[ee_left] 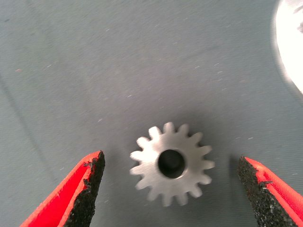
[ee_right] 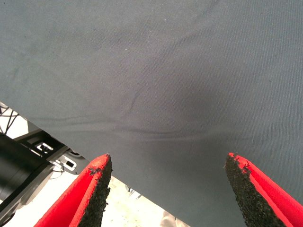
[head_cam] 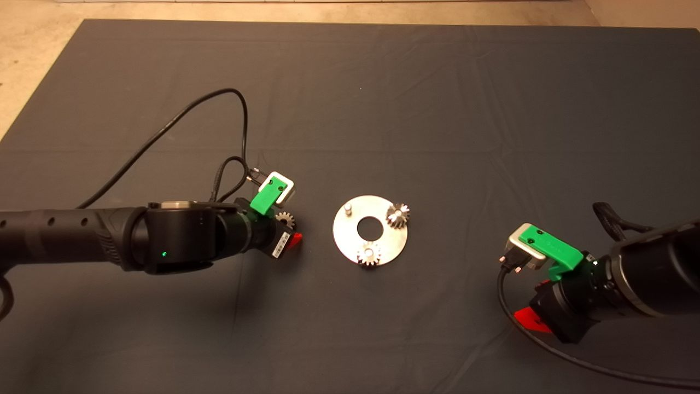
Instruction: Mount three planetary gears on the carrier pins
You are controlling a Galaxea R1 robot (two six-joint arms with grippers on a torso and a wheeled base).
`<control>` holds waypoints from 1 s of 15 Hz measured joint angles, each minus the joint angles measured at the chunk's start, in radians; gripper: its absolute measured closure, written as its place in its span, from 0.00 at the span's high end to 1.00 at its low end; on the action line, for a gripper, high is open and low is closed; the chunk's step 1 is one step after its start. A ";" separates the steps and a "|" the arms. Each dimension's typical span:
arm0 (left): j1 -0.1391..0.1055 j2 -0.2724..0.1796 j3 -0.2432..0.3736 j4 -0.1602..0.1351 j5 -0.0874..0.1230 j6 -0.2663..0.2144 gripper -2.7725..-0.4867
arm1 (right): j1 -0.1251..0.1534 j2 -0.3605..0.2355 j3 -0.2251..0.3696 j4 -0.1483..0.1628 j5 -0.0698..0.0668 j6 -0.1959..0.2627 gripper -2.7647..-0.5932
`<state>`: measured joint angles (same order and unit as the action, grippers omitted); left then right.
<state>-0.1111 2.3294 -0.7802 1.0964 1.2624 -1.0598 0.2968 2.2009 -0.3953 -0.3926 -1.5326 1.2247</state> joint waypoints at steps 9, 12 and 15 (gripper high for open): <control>0.004 0.009 0.001 0.055 -0.010 0.000 0.65 | 0.000 -0.027 0.000 0.000 -0.001 -0.001 0.54; 0.036 0.008 0.001 0.060 -0.010 0.000 0.65 | 0.000 -0.027 0.000 0.000 -0.001 -0.001 0.54; 0.036 0.005 0.001 0.064 -0.010 0.000 0.65 | 0.000 -0.029 0.000 0.000 -0.001 -0.001 0.54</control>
<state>-0.0749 2.3347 -0.7791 1.1606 1.2528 -1.0598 0.2968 2.1715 -0.3953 -0.3926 -1.5336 1.2232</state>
